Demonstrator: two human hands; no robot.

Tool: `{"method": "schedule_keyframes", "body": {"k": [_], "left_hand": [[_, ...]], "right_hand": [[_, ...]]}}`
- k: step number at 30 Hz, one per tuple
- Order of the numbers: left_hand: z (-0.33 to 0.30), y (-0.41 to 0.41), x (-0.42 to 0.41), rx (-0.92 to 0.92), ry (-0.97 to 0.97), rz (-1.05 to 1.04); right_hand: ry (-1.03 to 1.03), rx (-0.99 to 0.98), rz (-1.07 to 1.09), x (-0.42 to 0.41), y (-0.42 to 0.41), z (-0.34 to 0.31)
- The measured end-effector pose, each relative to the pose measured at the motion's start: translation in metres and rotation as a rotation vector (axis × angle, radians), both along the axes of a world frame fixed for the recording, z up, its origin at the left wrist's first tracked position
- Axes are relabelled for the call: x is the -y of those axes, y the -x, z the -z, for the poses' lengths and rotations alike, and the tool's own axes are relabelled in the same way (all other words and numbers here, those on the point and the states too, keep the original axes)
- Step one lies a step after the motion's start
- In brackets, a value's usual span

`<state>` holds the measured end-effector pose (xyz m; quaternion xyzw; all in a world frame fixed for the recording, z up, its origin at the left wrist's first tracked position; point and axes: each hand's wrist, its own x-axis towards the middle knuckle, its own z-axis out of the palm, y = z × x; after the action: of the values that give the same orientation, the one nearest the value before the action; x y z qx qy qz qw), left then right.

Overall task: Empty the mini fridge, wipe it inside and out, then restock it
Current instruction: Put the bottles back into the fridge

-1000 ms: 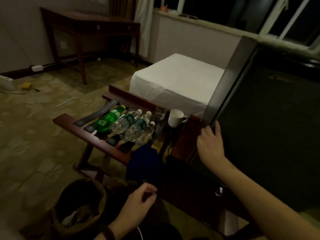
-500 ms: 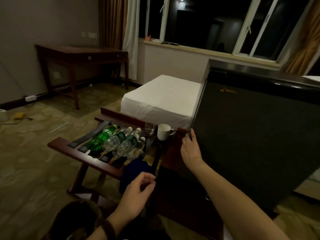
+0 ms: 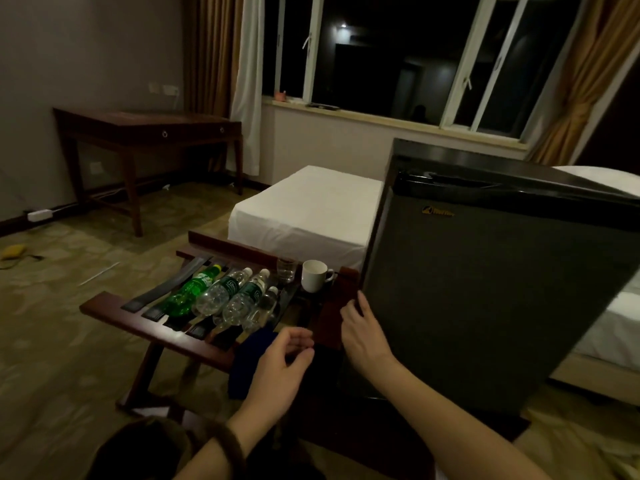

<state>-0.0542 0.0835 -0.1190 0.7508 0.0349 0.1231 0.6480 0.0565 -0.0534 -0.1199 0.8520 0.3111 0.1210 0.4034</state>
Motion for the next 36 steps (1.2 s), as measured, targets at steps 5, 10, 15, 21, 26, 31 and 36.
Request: {"method": "schedule_keyframes", "body": {"k": [5,10,15,21,26,31,36], "left_hand": [[-0.012,0.014,0.033,0.04,0.048,0.026],[-0.013,0.036,0.07,0.048,0.087,0.106],[-0.009,0.053,0.108,0.057,0.124,0.144],[-0.018,0.051,0.15,0.091,0.104,0.221],[-0.023,0.061,0.204,0.107,0.075,0.371],[-0.025,0.078,0.246,0.1,0.096,0.508],[-0.024,0.092,0.288,0.127,0.05,0.605]], "right_hand": [[-0.233,-0.134,0.024,0.02,0.082,-0.008],[-0.296,-0.17,0.082,0.049,0.154,-0.019],[-0.365,-0.209,0.103,0.084,0.197,-0.031],[-0.595,-0.038,0.206,0.142,0.24,-0.004],[-0.836,-0.039,0.4,0.178,0.275,-0.014],[-0.966,0.093,0.614,0.22,0.301,-0.042],[-1.006,0.252,0.793,0.256,0.308,-0.032]]}}
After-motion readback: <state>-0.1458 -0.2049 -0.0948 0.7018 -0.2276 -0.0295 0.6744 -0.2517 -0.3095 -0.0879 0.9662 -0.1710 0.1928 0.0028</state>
